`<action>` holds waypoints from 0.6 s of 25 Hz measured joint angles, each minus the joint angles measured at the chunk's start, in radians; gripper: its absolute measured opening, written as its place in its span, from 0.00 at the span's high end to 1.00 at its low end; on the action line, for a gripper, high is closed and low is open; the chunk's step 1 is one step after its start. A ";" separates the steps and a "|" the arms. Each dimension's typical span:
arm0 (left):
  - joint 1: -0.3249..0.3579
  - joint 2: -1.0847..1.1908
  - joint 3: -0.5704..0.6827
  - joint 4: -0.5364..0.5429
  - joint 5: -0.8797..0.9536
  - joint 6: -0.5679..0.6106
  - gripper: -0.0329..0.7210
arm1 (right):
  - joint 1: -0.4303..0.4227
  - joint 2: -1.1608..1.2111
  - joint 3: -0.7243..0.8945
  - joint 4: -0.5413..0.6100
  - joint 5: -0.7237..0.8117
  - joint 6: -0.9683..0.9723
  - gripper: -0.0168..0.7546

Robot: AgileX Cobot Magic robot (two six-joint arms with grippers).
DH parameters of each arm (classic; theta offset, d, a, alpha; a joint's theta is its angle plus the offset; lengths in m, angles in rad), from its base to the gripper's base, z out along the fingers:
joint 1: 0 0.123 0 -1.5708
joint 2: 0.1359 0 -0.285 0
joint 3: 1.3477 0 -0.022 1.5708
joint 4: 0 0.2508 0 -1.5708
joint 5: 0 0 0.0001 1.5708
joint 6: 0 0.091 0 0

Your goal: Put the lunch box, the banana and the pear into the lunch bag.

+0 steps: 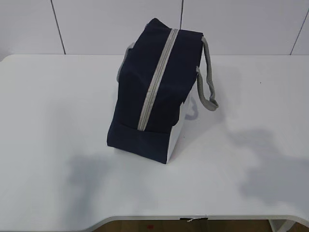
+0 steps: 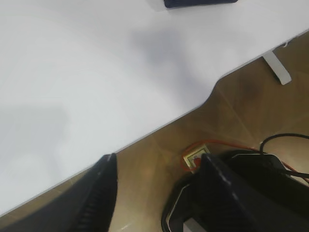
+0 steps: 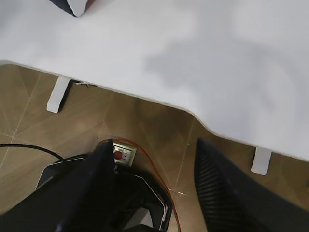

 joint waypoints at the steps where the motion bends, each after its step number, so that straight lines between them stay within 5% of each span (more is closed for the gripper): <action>1: 0.000 -0.039 0.035 0.014 -0.014 0.000 0.41 | 0.000 -0.020 0.030 -0.007 0.000 0.002 0.42; 15: 0.000 -0.227 0.283 0.079 -0.097 0.000 0.42 | 0.000 -0.233 0.320 -0.152 -0.113 0.048 0.42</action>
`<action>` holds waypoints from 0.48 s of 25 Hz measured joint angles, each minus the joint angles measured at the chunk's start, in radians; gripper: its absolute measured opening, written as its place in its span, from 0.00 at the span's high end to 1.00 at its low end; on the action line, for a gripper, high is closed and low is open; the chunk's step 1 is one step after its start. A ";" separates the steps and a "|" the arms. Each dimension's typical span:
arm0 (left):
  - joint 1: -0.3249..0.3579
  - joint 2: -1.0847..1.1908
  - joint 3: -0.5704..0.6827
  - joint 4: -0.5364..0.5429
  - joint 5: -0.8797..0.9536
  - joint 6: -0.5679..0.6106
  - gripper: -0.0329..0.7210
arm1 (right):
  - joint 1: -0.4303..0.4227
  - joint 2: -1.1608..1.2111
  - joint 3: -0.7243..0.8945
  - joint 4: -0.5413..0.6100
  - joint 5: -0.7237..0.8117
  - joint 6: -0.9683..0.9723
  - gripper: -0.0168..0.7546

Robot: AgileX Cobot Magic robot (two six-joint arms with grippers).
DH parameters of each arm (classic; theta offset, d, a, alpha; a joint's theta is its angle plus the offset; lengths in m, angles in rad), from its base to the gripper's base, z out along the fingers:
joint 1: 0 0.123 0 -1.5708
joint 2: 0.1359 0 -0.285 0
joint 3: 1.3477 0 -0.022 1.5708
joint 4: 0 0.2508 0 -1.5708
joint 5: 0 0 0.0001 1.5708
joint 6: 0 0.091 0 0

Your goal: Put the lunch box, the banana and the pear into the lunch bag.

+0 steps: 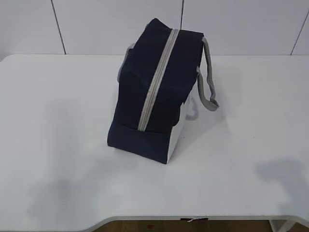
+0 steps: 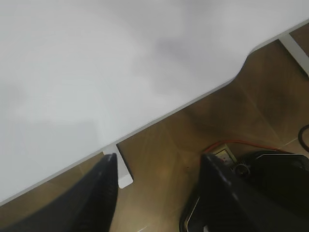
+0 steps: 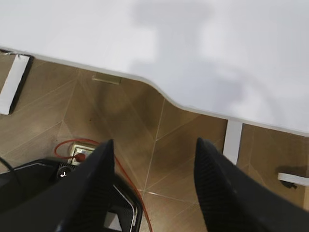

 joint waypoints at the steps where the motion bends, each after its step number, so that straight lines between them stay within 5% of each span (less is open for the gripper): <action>1: 0.000 0.000 0.000 0.000 0.000 0.000 0.42 | 0.000 0.000 0.000 -0.007 -0.002 0.006 0.42; 12: 0.000 0.000 0.000 0.003 0.000 0.000 0.46 | 0.000 -0.002 0.000 -0.016 -0.013 0.017 0.42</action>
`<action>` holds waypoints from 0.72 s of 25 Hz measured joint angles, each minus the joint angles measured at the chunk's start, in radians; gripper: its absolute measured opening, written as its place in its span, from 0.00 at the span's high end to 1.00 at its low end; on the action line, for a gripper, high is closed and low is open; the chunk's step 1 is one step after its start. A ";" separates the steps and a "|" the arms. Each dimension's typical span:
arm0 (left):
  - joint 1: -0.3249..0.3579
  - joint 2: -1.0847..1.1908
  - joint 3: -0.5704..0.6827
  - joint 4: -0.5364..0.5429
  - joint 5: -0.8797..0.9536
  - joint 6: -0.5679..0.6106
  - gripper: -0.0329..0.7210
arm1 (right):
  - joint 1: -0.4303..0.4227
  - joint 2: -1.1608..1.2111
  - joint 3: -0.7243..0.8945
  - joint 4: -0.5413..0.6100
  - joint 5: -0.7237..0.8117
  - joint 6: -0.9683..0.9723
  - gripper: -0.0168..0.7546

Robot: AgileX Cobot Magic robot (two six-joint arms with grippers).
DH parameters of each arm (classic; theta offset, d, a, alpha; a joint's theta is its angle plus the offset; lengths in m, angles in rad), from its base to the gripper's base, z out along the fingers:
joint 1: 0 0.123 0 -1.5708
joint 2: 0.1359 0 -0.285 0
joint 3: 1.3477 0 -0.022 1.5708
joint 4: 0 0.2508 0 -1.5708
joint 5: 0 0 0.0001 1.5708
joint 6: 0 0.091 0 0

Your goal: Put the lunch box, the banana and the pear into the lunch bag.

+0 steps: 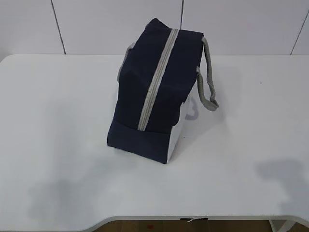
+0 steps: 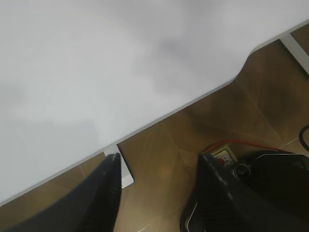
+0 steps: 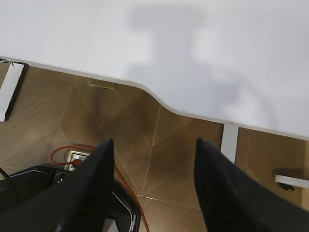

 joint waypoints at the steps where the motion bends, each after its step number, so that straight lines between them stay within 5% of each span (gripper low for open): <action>1: 0.000 0.000 0.000 0.000 0.000 0.000 0.46 | 0.000 0.000 0.000 0.000 0.000 0.000 0.42; 11: 0.015 -0.017 0.000 0.000 0.000 0.000 0.48 | 0.000 -0.004 0.000 0.000 -0.002 0.000 0.42; 18: 0.244 -0.099 0.000 0.000 0.000 0.000 0.51 | 0.000 -0.128 0.000 0.000 -0.002 0.000 0.42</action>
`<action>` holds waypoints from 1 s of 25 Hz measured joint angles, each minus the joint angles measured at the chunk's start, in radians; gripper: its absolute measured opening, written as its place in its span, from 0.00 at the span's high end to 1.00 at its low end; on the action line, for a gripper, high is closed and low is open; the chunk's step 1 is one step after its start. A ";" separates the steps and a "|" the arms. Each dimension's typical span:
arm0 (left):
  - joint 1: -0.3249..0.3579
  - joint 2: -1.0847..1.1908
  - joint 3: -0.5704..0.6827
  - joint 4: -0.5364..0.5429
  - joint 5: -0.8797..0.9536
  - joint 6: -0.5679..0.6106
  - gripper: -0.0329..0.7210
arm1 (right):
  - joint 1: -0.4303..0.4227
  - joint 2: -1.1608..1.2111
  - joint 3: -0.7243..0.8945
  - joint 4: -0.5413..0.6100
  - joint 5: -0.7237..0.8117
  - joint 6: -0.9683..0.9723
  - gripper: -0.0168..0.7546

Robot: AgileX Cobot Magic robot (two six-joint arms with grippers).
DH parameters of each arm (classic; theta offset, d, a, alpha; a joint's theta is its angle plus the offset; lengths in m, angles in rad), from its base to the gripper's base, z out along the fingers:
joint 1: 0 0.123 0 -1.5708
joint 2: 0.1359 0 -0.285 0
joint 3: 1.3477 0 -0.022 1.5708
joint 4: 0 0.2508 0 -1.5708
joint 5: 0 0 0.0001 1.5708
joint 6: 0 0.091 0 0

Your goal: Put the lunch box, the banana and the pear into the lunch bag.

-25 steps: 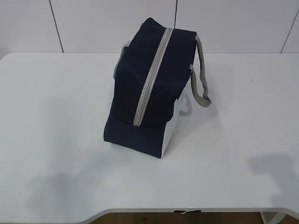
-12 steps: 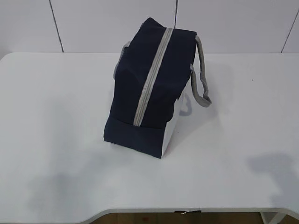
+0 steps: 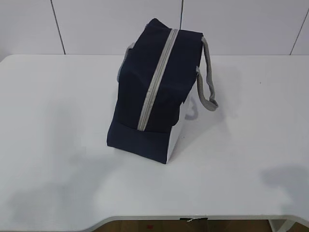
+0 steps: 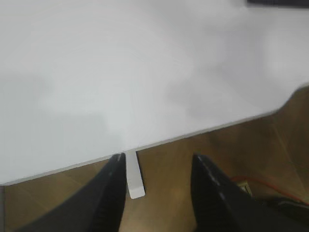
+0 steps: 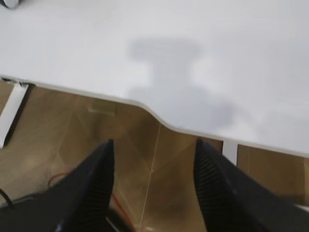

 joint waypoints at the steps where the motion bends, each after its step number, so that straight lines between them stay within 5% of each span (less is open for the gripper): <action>1: 0.031 -0.018 0.000 0.000 0.000 0.000 0.52 | 0.000 -0.023 0.000 0.000 0.000 0.000 0.42; 6: 0.156 -0.132 0.000 0.000 0.003 0.000 0.52 | 0.000 -0.130 0.000 0.000 0.002 0.000 0.42; 11: 0.206 -0.252 0.000 0.000 0.009 0.000 0.55 | -0.015 -0.181 0.000 0.000 0.003 0.000 0.42; 25: 0.217 -0.252 0.000 0.002 0.016 0.000 0.64 | -0.039 -0.215 0.000 -0.002 0.006 0.000 0.42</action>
